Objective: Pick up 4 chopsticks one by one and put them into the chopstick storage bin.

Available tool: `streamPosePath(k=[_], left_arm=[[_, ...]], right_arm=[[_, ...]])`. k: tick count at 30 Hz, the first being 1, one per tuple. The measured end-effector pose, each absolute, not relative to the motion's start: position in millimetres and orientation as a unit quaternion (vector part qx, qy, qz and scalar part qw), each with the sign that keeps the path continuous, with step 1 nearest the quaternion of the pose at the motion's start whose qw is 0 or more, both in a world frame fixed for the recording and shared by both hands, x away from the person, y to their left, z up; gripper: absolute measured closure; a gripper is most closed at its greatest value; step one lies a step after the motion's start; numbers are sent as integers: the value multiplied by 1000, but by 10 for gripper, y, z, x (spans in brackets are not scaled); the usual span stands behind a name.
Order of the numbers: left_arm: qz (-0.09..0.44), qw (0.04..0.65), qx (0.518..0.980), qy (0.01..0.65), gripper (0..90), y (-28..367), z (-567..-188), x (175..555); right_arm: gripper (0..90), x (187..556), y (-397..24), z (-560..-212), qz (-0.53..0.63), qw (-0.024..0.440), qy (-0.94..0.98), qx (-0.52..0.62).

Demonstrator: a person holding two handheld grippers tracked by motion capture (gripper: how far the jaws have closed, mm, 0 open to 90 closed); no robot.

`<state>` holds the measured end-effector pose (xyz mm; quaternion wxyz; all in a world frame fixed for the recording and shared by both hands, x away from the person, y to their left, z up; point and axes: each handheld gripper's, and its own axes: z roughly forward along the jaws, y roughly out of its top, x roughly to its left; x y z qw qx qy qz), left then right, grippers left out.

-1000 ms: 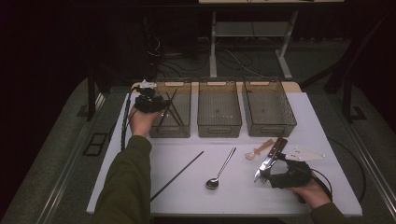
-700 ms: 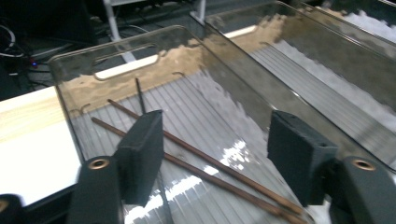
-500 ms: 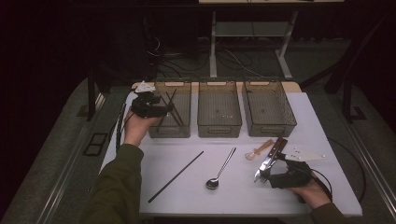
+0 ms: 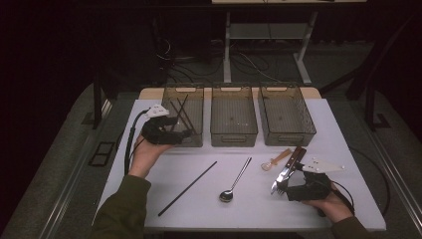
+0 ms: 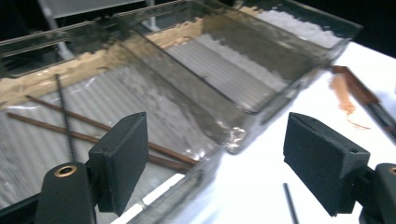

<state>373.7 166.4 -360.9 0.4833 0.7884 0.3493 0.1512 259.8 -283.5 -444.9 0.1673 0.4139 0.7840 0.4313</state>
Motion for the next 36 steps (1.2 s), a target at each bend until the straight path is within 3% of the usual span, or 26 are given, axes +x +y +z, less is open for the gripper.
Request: streamPosePath(k=[28,36], left_arm=[[112,440,834,315,156,1465,-4116,3015],[103,429,839,319,271,1540,-4181,2854]], right_arm=[[32,2619,-2860,-4437,414,158,789,425],[32,2621,-2859,-4439,413,160,790,425]])
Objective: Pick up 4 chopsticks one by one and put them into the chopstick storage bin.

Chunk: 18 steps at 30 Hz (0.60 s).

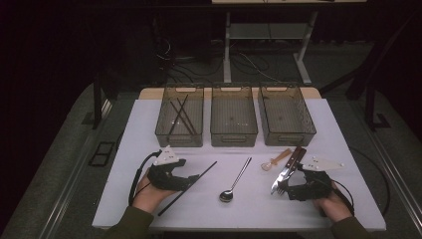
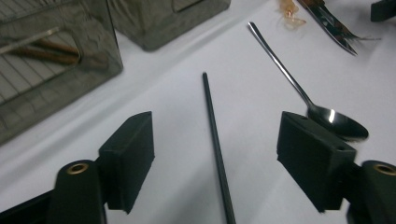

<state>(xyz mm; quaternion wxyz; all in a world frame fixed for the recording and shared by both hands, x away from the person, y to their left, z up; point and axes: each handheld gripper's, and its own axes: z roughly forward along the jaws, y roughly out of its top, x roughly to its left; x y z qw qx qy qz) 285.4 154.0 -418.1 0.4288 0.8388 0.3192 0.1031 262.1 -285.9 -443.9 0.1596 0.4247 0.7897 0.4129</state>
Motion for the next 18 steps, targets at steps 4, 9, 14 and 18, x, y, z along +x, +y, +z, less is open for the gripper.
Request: streamPosePath(k=[4,9,14,18], left_arm=[[94,412,845,328,366,1589,-4236,2772],[85,395,851,337,513,1602,-4285,2669],[90,382,855,338,623,1604,-4297,2651],[87,373,860,336,686,1594,-4318,2654]], right_arm=[[32,2618,-2862,-4435,414,161,789,425],[32,2621,-2861,-4442,411,163,791,423],[32,2620,-2861,-4440,410,164,791,423],[32,2622,-2866,-4441,410,166,791,423]])
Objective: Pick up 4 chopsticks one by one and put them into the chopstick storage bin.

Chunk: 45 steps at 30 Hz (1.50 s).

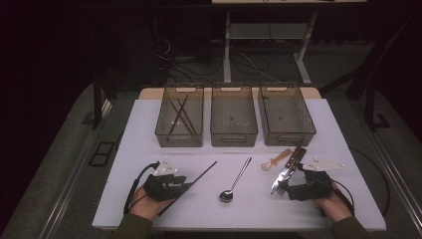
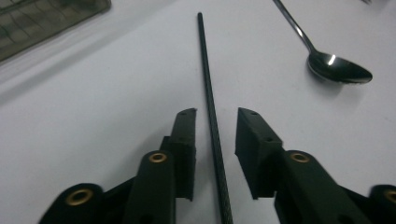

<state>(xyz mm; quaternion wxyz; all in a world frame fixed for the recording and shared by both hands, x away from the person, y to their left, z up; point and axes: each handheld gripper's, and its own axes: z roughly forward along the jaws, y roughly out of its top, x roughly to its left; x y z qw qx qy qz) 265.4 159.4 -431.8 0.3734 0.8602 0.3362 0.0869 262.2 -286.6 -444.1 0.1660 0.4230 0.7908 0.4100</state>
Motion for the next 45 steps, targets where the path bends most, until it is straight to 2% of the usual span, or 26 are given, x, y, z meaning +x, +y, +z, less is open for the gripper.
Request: streamPosePath(k=[4,19,31,45], left_arm=[[77,363,867,332,732,1575,-4337,2655],[72,337,882,321,764,1523,-4405,2665],[79,326,883,330,842,1501,-4402,2669],[58,336,877,339,854,1540,-4397,2709]], right_arm=[[32,2622,-2865,-4442,410,166,791,422],[32,2620,-2862,-4443,409,166,792,422],[32,2621,-2852,-4450,408,167,795,418],[32,2619,-2853,-4450,409,165,795,417]])
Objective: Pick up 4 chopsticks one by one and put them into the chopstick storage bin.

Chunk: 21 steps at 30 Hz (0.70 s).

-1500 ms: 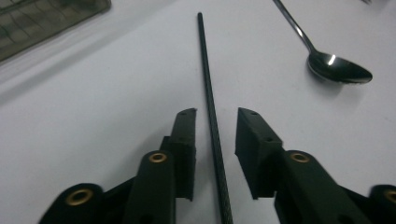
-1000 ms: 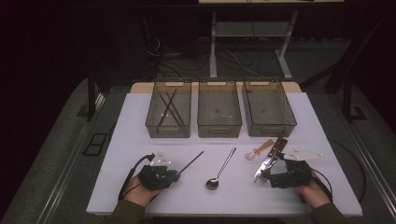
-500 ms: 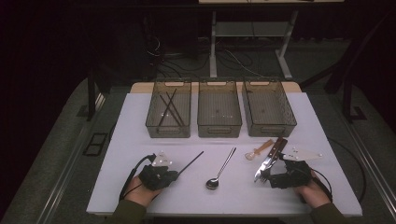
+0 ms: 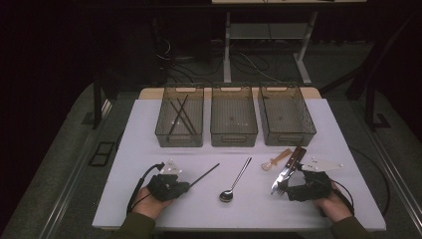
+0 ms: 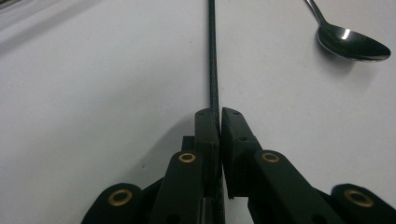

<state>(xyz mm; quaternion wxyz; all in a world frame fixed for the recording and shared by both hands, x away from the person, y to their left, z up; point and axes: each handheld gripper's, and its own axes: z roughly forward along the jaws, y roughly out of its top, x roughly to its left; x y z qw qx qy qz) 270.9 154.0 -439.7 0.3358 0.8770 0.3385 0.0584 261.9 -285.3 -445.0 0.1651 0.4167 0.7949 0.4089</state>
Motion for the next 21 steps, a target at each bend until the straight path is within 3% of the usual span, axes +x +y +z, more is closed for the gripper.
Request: streamPosePath(k=[21], left_arm=[[60,402,847,342,854,1699,-4182,2727]], right_arm=[[32,2619,-2851,-4451,409,163,794,420]])
